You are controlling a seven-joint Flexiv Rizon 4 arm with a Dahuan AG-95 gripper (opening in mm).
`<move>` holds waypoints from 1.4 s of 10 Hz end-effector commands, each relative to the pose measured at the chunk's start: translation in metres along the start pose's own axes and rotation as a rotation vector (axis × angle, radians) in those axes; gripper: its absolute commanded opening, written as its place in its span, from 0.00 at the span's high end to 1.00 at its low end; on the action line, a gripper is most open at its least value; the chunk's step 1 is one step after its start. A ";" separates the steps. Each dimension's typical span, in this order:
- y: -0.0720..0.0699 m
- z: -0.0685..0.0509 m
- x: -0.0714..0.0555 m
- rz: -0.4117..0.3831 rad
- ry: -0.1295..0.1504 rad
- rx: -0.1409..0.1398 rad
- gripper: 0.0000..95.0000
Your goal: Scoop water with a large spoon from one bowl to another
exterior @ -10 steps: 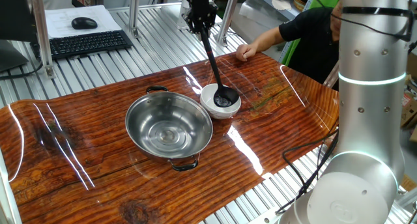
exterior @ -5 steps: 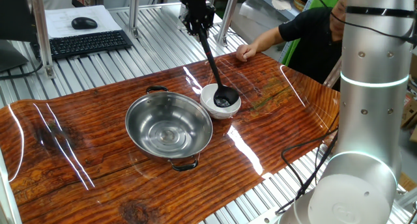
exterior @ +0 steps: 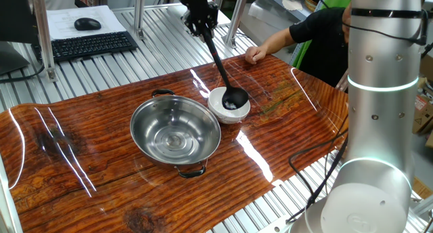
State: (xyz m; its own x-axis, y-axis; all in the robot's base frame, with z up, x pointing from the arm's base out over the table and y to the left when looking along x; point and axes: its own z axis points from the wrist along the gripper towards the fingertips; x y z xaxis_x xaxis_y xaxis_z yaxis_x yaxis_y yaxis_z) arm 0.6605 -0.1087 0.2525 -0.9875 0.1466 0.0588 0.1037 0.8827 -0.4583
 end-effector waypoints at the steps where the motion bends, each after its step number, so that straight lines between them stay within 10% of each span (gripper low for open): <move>1: 0.001 -0.001 0.003 0.009 -0.014 0.029 1.00; 14: 0.008 -0.010 0.008 0.104 -0.071 0.231 1.00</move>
State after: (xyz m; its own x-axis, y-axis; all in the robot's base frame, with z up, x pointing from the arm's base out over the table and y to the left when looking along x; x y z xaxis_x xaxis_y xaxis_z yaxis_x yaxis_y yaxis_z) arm 0.6545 -0.0957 0.2582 -0.9796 0.1925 -0.0583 0.1834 0.7357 -0.6520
